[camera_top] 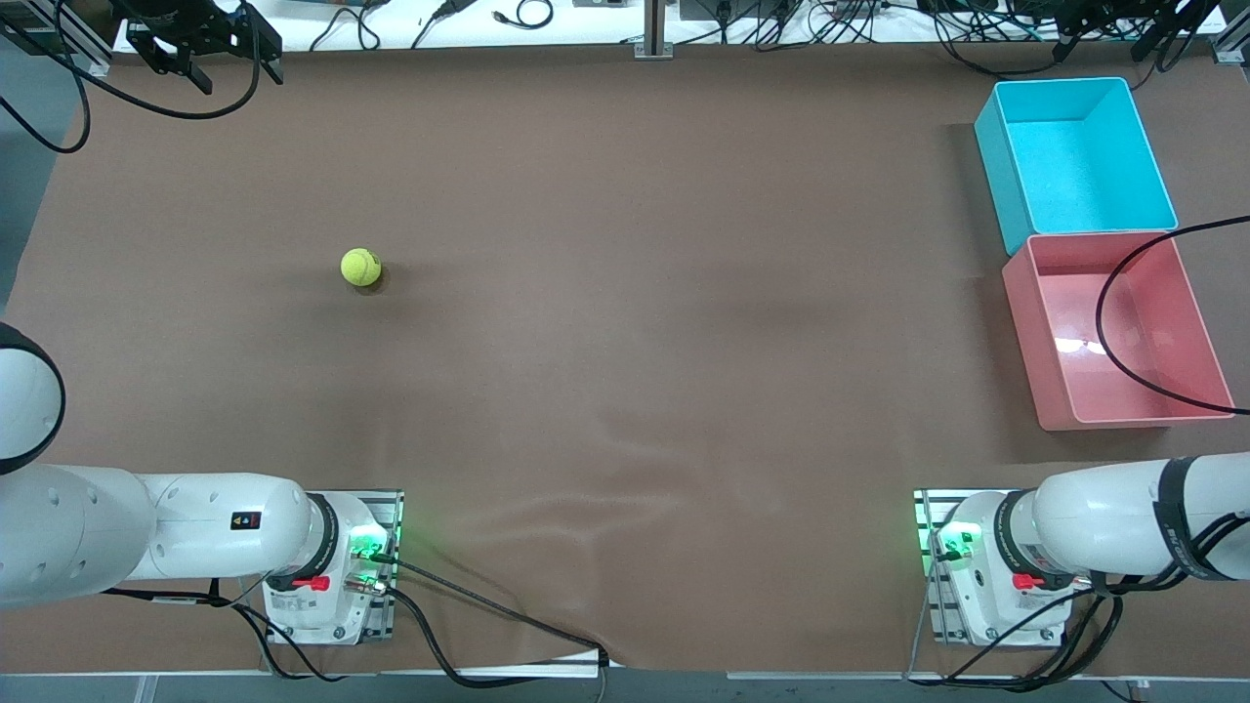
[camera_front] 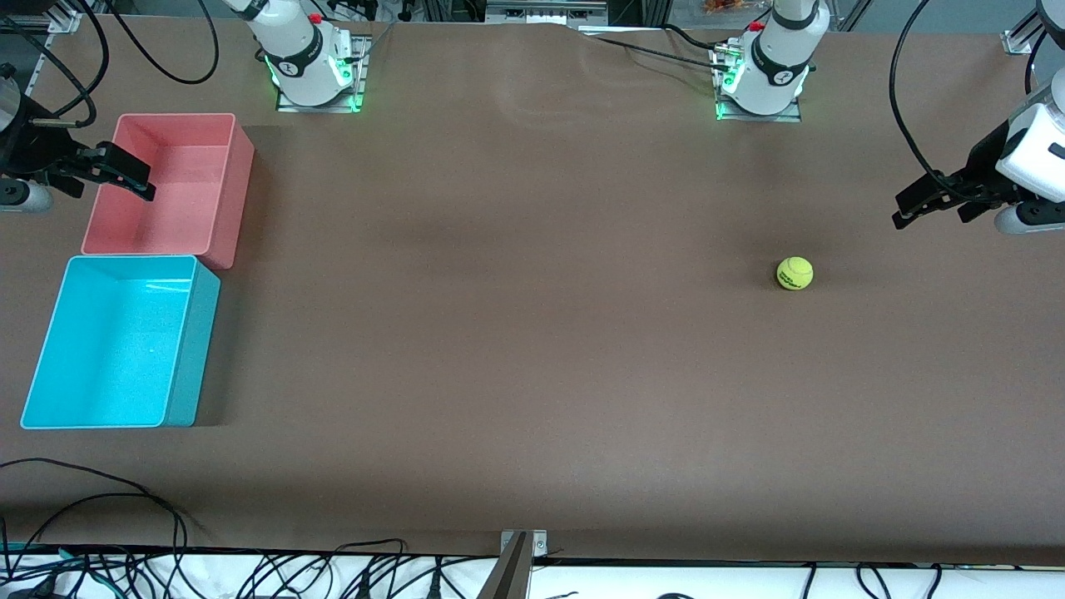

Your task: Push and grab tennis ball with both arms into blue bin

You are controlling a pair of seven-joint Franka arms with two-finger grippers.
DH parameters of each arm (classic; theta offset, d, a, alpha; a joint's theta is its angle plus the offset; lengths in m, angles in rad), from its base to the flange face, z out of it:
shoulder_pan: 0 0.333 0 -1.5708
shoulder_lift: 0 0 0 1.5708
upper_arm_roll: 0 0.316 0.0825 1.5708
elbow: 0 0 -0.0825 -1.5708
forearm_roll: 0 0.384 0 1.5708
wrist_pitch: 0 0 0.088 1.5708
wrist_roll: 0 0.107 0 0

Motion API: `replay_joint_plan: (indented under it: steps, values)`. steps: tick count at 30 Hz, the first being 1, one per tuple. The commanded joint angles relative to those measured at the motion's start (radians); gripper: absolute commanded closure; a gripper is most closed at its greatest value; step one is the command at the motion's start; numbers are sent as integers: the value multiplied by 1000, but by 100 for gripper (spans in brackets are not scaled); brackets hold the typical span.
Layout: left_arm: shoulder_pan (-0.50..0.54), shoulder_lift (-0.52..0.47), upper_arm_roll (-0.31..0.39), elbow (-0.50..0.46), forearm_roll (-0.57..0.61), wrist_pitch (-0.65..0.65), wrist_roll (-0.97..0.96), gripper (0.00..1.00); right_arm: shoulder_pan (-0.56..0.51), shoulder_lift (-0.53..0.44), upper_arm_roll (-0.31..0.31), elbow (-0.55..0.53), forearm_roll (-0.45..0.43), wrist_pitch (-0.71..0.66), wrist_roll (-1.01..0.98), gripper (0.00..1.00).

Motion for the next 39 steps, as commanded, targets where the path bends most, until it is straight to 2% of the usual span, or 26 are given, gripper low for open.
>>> replay_joint_plan:
  steps: [1,15,19,20,21,25,31,39]
  values:
    - [7,-25,0,-22,-27,-4,17,0,1,9,3,25,-7,-14,2,0]
    - [7,-25,-7,-37,-27,-23,15,1,3,8,4,25,-7,-15,4,0]
    - [9,-25,-14,-65,-24,-23,15,15,1,9,3,25,-7,-17,4,0]
    - [9,-25,-14,-73,-24,-23,15,21,1,9,3,25,-7,-17,4,0]
    - [9,-25,-14,-79,-24,-21,17,31,1,8,3,26,-7,-17,4,0]
    - [9,-25,-14,-114,-15,-14,29,55,10,8,4,26,-8,-14,4,0]
    - [10,-25,-14,-159,-15,28,29,57,12,8,1,26,-8,-14,2,0]
    - [19,-25,-14,-266,-13,134,30,57,12,9,1,26,-8,-14,2,0]
